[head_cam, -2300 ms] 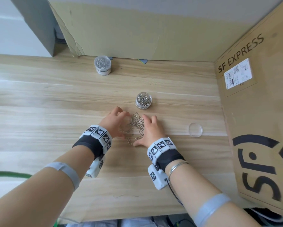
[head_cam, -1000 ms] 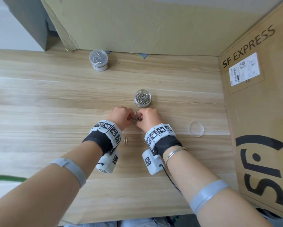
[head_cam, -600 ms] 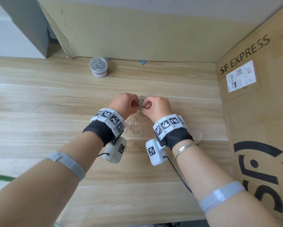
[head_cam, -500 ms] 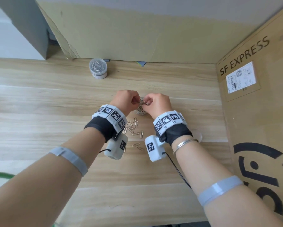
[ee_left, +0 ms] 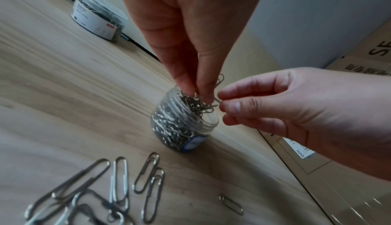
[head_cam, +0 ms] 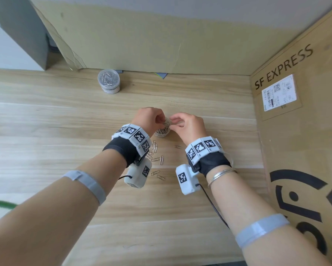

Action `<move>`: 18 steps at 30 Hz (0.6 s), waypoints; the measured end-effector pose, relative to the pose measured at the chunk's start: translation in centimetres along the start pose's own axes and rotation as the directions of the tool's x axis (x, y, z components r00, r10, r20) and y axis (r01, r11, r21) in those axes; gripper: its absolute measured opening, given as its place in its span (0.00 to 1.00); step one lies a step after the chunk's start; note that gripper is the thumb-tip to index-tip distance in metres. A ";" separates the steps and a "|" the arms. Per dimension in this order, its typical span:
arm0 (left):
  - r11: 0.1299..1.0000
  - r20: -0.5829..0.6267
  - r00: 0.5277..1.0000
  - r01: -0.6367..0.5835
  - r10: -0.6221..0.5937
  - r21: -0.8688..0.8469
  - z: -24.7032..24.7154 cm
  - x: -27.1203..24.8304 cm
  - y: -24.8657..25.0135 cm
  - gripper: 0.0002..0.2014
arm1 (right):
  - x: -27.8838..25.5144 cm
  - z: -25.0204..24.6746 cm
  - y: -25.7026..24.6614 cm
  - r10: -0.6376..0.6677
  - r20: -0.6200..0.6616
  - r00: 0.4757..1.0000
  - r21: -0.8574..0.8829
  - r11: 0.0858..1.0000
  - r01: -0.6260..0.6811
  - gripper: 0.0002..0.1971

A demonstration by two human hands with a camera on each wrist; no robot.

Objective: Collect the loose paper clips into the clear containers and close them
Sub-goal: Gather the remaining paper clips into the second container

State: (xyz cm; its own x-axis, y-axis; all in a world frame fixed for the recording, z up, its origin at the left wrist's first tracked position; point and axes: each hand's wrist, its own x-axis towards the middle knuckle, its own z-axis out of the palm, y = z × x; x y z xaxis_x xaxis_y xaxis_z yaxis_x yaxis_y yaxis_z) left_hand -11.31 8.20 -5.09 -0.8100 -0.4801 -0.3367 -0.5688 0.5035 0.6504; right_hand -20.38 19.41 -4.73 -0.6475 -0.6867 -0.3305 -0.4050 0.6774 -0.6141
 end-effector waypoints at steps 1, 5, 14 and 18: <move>1.000 0.004 1.000 0.001 -0.001 -0.007 0.0 0.0 0.0 0.10 | 0.0 0.0 0.2 -0.002 -0.006 1.000 0.001 1.000 0.002 0.13; 0.998 0.010 1.000 0.000 0.001 -0.063 0.0 -0.1 0.0 0.13 | -0.3 0.2 0.6 0.000 -0.009 1.000 -0.016 1.000 -0.001 0.10; 0.989 -0.173 0.982 0.050 -0.074 -0.139 -0.3 -1.4 -1.5 0.09 | -1.6 0.8 2.8 0.203 0.122 0.972 -0.257 0.952 -0.167 0.09; 0.971 -0.042 0.970 0.240 -0.239 0.015 0.0 -3.0 -3.9 0.10 | -2.7 2.1 3.3 0.249 0.113 0.962 -0.272 0.939 -0.211 0.04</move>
State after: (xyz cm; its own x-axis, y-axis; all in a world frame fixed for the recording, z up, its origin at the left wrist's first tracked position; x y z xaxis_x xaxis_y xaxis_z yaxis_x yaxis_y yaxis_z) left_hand -6.65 7.68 -6.65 -0.6440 -0.6164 -0.4531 -0.7483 0.3845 0.5406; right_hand -18.60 22.96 -7.33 -0.6508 -0.5218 -0.5515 -0.4194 0.8526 -0.3118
